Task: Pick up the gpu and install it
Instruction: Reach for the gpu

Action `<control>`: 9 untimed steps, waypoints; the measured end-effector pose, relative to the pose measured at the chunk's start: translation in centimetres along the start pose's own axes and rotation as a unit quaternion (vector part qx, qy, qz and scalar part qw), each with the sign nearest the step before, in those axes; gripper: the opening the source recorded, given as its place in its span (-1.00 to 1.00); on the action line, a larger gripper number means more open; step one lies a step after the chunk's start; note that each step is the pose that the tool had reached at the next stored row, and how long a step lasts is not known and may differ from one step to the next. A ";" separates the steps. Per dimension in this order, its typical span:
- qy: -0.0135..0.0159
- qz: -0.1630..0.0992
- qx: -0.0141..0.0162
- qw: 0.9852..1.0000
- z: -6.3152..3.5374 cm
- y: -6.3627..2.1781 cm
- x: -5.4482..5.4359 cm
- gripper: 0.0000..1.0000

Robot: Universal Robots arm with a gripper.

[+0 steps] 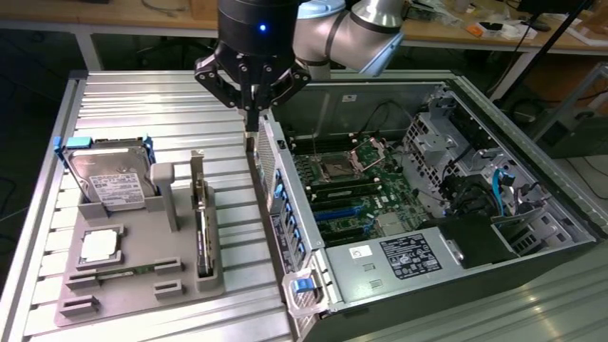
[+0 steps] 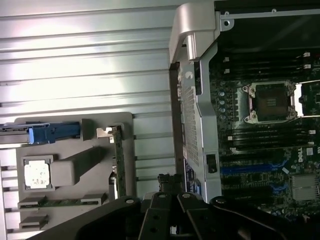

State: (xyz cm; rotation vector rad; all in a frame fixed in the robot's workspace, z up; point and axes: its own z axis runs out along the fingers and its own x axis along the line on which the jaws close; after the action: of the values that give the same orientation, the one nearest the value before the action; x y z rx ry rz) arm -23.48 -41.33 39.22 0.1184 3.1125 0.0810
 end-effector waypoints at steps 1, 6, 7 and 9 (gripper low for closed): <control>0.000 0.000 0.000 1.000 0.00 -0.02 0.1 -0.79; 0.000 0.000 0.000 1.000 -0.01 -0.09 0.4 -0.79; 0.000 0.000 0.000 1.000 -0.02 -0.11 0.5 -0.79; 0.000 0.000 0.000 1.000 -0.02 -0.14 0.6 -0.79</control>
State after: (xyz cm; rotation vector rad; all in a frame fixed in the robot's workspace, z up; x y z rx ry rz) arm -24.09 -41.42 39.22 0.1184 3.1125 0.0811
